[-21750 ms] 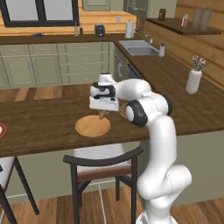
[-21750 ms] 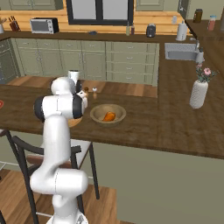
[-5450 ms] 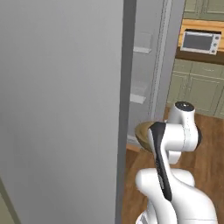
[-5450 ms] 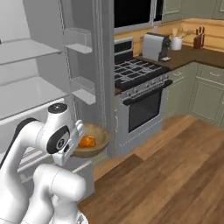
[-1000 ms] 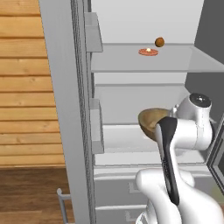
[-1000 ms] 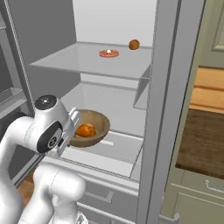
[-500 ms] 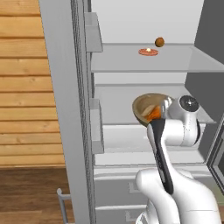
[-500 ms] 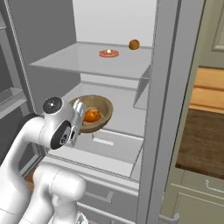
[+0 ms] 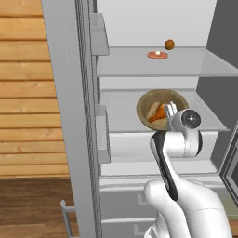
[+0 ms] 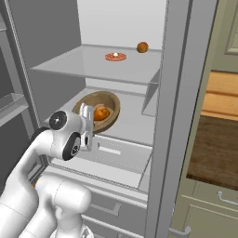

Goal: Pick the chicken drumstick and sweet potato from their plates and place them in the bowl. Then put the bowl in the fridge.

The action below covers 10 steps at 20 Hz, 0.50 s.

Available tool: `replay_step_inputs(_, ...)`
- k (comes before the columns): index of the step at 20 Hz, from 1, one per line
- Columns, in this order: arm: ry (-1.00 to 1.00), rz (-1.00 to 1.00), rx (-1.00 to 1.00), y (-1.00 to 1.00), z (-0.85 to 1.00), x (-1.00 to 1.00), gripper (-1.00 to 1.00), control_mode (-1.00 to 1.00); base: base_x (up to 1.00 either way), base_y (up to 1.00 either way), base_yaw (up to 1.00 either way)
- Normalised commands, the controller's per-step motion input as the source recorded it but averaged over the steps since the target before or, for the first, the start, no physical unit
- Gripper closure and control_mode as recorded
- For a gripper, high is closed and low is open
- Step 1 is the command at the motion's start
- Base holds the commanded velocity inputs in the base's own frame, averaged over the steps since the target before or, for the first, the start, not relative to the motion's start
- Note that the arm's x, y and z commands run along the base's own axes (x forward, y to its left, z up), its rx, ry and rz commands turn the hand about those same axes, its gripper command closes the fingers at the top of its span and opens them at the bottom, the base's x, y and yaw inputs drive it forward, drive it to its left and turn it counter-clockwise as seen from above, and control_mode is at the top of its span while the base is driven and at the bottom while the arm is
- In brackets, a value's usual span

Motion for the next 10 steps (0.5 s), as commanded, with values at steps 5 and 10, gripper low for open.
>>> replay_step_inputs(5,0.01,0.05,-0.08,-0.27,0.00,0.49,1.00,-1.00,0.00,0.00,0.00)
replay_step_inputs(10,0.05,0.04,-0.04,-0.15,0.01,0.49,1.00,-1.00,0.00,0.00,0.00)
